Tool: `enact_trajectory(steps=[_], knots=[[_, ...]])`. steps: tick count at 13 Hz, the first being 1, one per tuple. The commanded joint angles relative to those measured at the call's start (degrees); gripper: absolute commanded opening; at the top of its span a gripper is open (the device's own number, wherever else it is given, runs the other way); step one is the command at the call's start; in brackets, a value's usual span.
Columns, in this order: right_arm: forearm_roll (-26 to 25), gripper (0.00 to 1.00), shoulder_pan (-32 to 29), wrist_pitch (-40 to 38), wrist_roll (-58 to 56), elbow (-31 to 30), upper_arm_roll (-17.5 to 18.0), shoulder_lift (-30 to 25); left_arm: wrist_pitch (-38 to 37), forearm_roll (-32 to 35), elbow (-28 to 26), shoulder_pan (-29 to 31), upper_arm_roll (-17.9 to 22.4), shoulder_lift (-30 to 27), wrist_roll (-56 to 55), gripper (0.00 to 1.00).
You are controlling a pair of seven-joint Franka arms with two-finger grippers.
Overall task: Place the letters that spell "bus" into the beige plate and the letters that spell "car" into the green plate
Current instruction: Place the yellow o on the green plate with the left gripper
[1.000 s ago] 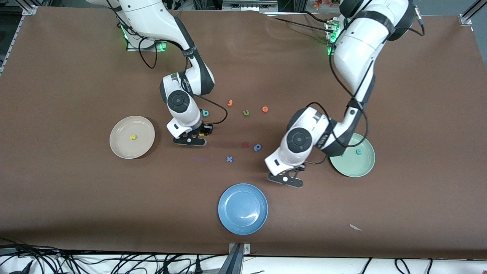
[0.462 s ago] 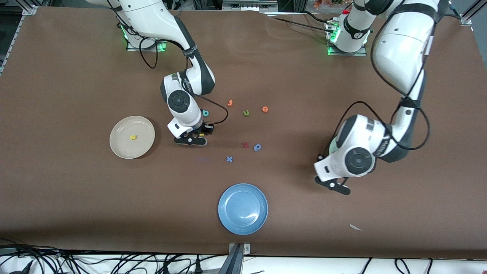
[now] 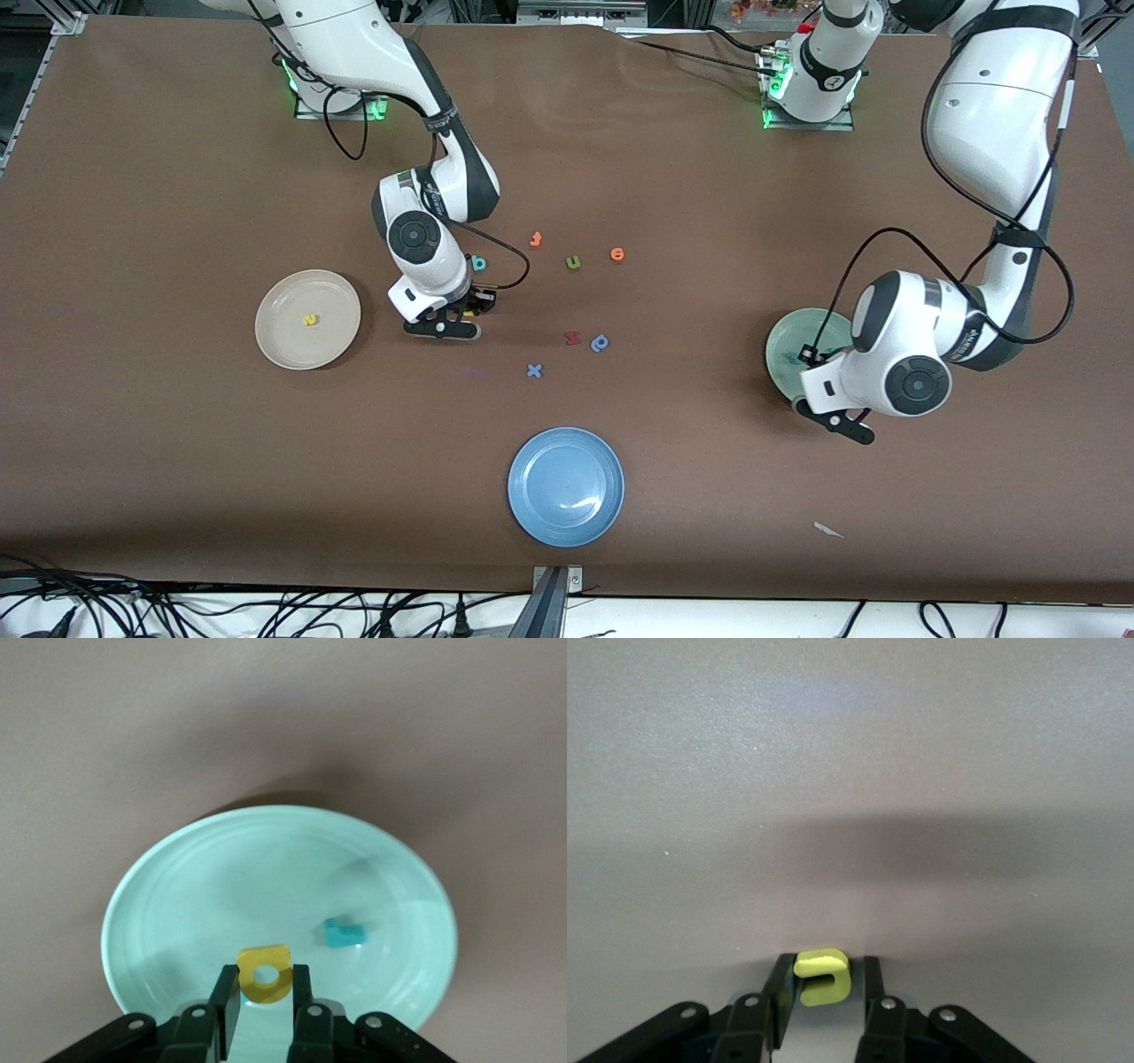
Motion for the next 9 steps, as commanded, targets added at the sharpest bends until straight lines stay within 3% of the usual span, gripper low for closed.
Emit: enact_trajectory(steps=[1, 2, 5, 9], knots=[[2.5, 0.34, -0.5, -0.1, -0.6, 1.3, 0.6, 1.8, 4.2, 0.9, -5.1, 0.7, -0.5, -2.1, 1.3, 0.74], [2.5, 0.32, -0.5, 0.0, -0.6, 1.3, 0.6, 1.9, 4.1, 0.7, -4.9, 0.8, -0.5, -2.3, 1.6, 1.0], [2.9, 0.28, -0.5, 0.0, -0.5, 1.4, 0.6, 2.0, 3.4, -0.1, -4.3, -0.4, -0.7, -4.7, -0.3, 1.0], [3.6, 0.24, -0.5, -0.4, -0.4, 2.9, 0.6, 2.3, -4.2, -6.1, -2.6, -0.8, -1.8, -11.4, -4.3, 1.0]])
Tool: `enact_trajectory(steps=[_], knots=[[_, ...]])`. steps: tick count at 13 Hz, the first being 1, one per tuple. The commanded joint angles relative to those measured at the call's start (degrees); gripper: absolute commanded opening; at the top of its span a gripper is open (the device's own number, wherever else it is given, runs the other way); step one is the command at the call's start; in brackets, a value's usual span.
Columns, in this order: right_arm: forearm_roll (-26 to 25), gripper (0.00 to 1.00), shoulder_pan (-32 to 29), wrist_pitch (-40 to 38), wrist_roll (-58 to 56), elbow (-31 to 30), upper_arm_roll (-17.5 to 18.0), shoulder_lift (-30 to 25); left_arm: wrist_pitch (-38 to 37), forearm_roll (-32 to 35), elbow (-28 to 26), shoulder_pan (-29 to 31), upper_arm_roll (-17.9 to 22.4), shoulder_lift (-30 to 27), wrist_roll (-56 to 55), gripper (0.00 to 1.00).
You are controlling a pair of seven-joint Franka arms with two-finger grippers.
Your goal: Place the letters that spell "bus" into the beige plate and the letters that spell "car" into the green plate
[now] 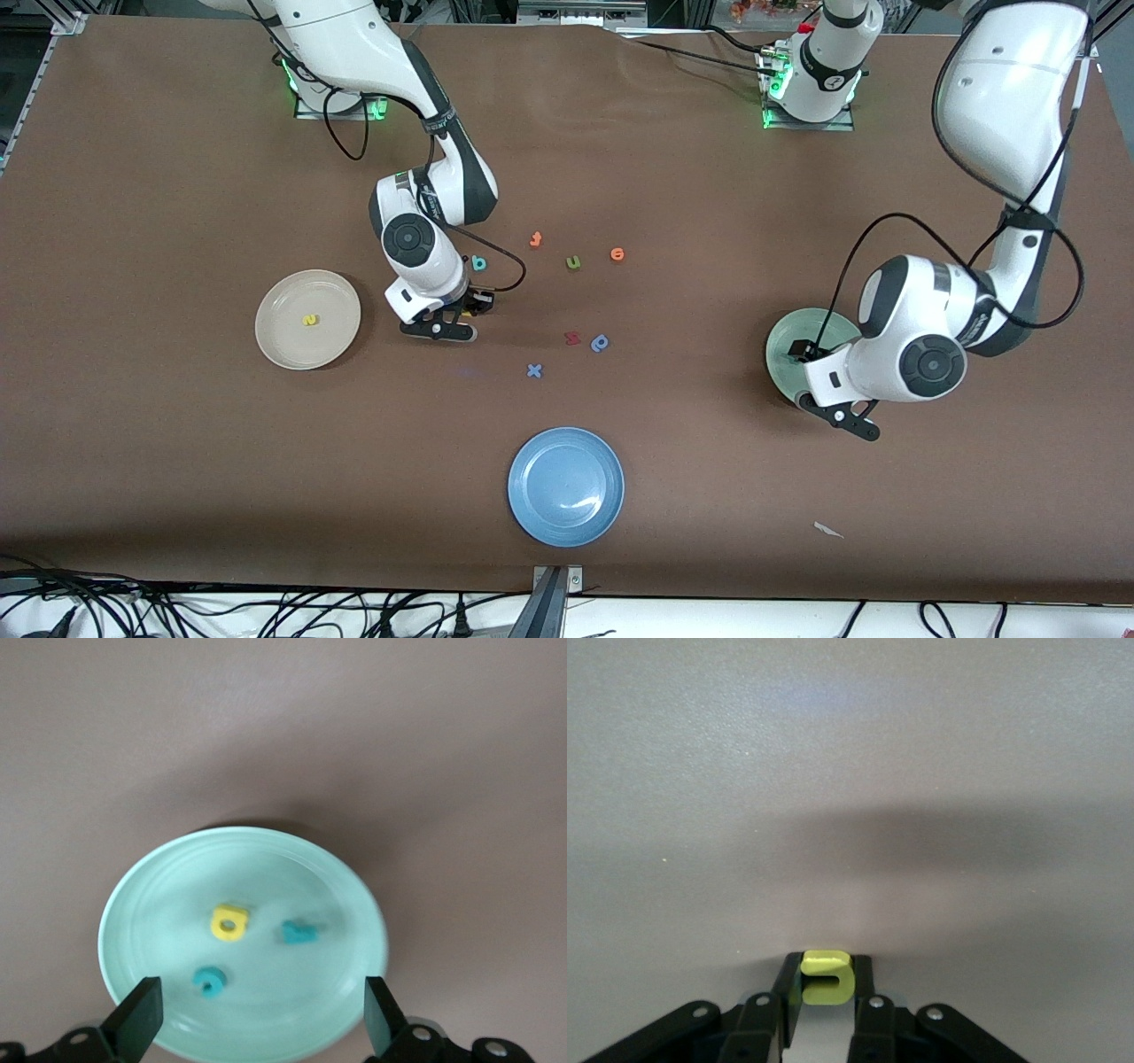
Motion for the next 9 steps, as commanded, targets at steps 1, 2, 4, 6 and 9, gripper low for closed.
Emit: enact_trajectory(steps=[1, 2, 4, 6, 9], knots=[[1.9, 0.24, -0.3, 0.0, -0.2, 2.6, 0.7, 2.4, -5.1, -2.2, -0.7, -0.3, -0.3, -6.8, -3.8, 1.0], [1.9, 0.24, -0.3, 0.0, -0.2, 2.7, 0.7, 2.5, -7.2, -2.4, -0.6, -0.2, -0.8, -8.9, -5.0, 1.0], [1.9, 0.22, -0.3, -1.8, -0.2, 4.2, 0.5, 2.1, -12.0, -2.4, -0.4, -0.2, -0.9, -13.9, -5.6, 1.0], [1.6, 0.21, -0.3, -5.9, -0.8, 5.5, -0.9, 0.9, -17.0, -2.4, -0.1, 0.5, -0.9, -18.5, -5.5, 1.0], [0.7, 0.21, -0.1, -7.2, -3.7, 1.2, -3.3, -4.1, -20.4, -3.9, -0.2, 1.3, -0.2, -23.7, -5.2, 1.0]])
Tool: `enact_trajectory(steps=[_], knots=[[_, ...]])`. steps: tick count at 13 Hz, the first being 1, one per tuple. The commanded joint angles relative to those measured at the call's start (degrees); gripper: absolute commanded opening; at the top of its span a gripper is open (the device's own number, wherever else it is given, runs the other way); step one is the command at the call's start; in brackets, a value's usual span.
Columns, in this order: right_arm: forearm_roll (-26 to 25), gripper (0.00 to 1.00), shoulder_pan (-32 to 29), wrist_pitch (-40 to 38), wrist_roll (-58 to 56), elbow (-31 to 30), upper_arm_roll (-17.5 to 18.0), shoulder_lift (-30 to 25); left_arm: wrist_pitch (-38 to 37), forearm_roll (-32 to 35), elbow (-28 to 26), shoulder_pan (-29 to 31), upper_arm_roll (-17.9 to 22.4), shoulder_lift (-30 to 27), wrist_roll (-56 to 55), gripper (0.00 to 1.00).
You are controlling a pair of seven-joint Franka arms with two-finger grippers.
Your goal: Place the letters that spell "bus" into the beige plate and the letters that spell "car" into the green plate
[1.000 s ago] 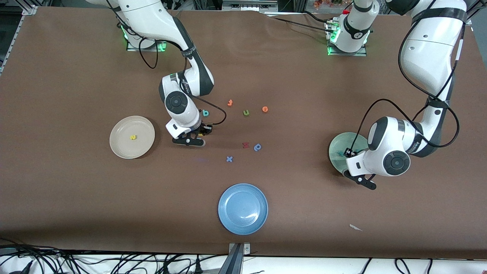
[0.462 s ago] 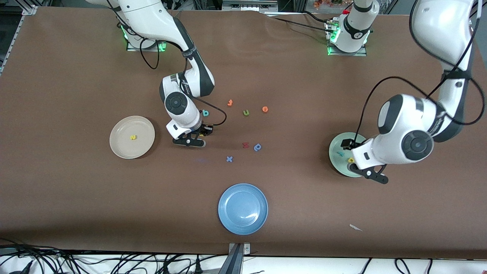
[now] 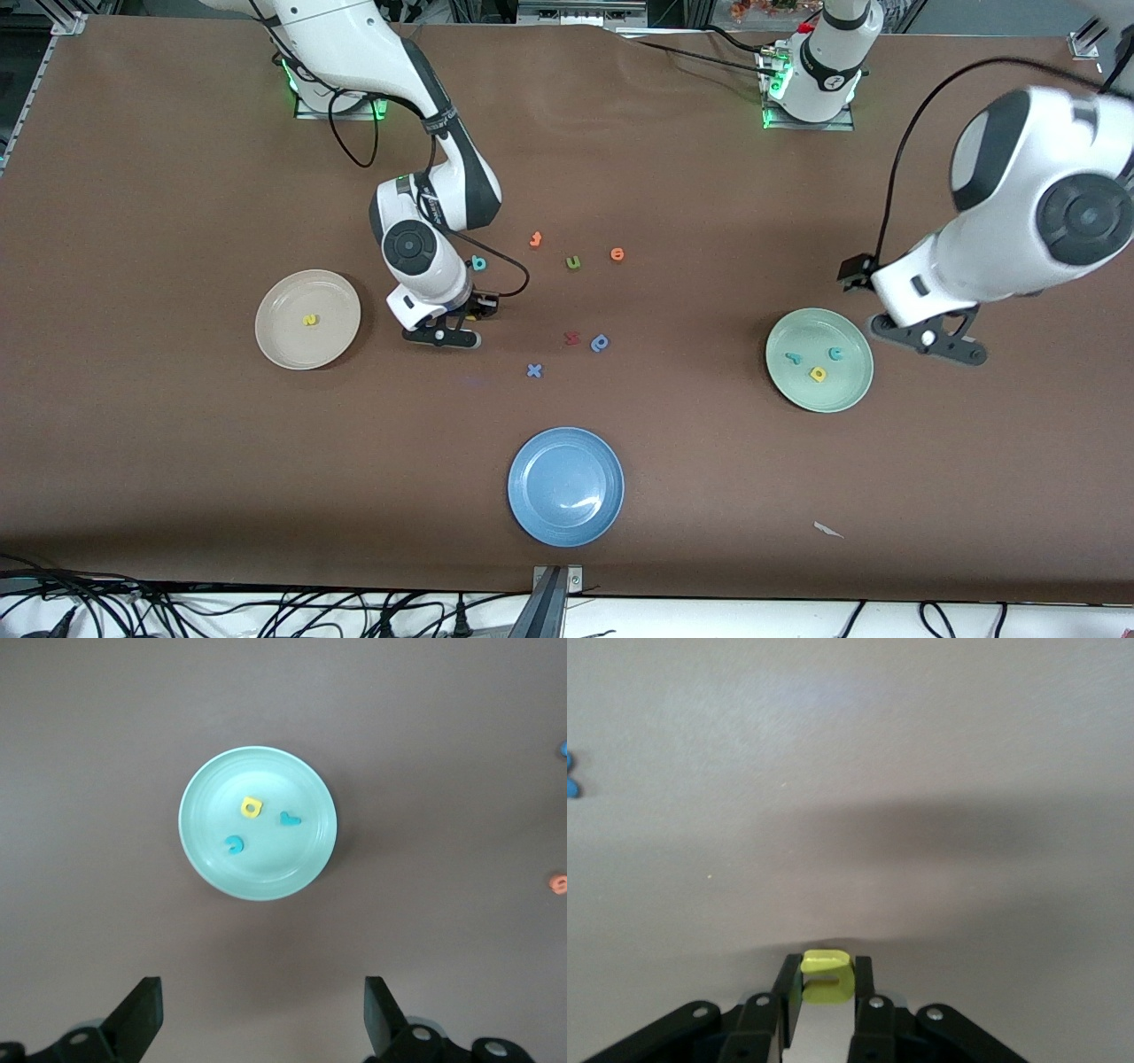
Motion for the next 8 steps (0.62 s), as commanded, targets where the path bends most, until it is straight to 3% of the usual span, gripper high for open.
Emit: enact_trajectory(steps=[1, 3, 5, 8], knots=[[0.3, 0.21, -0.1, -1.8, -6.6, -5.0, -2.9, -5.5, -2.2, -3.2, -1.6, 0.9, 1.8, -5.3, 0.0, 1.0], [0.4, 0.21, 0.0, -1.8, -17.2, -11.0, -7.1, -9.4, -2.1, -5.1, -2.5, 0.1, 5.2, -9.5, -0.1, 1.0], [0.3, 0.22, 0.0, -1.6, -25.9, -15.6, -11.4, -12.5, -1.8, -5.3, -3.4, -4.1, 11.3, -12.7, -0.3, 1.0], [0.3, 0.22, 0.0, 1.6, -41.8, -20.7, -18.5, -14.2, -1.3, -5.7, -8.8, -4.3, 11.9, -18.3, -1.7, 1.0]])
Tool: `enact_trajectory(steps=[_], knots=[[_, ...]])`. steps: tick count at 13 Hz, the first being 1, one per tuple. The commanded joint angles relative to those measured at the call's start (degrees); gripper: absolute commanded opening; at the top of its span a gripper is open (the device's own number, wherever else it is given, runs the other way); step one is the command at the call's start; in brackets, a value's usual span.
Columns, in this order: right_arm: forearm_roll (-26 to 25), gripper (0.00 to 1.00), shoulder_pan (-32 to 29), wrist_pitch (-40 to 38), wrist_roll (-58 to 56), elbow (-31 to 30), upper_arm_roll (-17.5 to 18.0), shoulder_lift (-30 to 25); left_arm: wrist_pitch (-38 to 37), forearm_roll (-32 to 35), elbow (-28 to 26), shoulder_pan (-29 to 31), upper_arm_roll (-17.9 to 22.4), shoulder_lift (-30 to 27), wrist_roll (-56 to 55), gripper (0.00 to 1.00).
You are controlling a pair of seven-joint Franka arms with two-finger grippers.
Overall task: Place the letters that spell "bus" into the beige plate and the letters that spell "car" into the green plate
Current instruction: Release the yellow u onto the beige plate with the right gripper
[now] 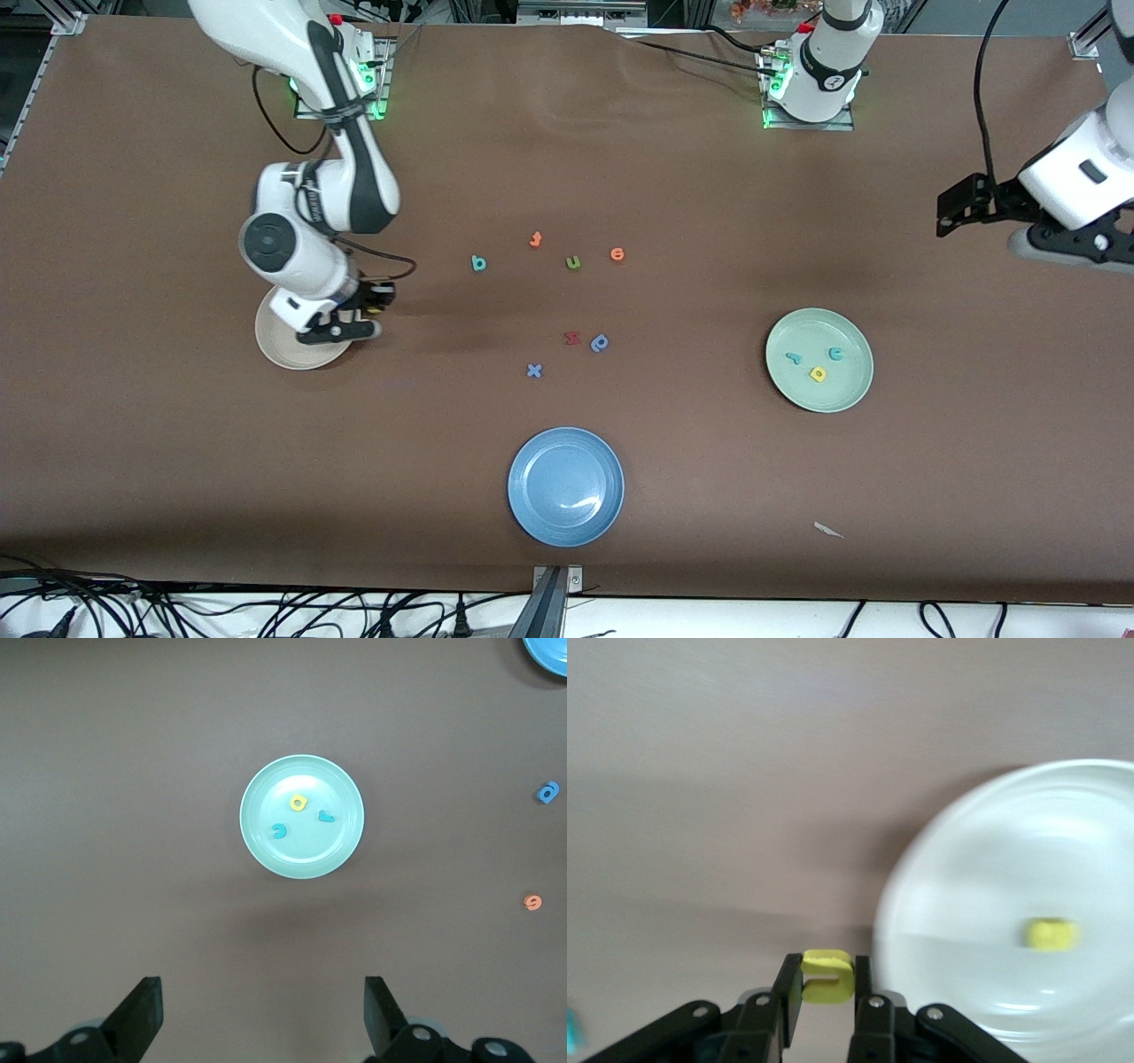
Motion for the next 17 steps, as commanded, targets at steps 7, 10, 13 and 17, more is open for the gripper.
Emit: enact_trajectory(steps=[7, 10, 13, 17], knots=[[0.7, 1.0, 0.4, 6.8, -15.9, -7.5, -8.1, -1.8, 4.5, -2.9, -11.9, -1.7, 0.9, -9.7, -4.0, 1.0], [0.7, 1.0, 2.2, 5.1, -8.1, -7.5, -7.6, -2.6, 2.2, -3.0, -7.8, -1.5, 0.8, -6.8, -4.0, 1.0], [0.7, 1.0, 10.8, 5.1, 8.3, -7.5, -7.1, -3.1, 0.0, -3.0, -6.8, -1.6, 0.8, -6.3, -4.0, 1.0], [1.0, 1.0, 18.1, 4.8, 20.5, -6.1, -4.7, -3.0, -0.3, -3.0, -6.7, -1.5, 0.8, -6.3, -4.0, 1.0]])
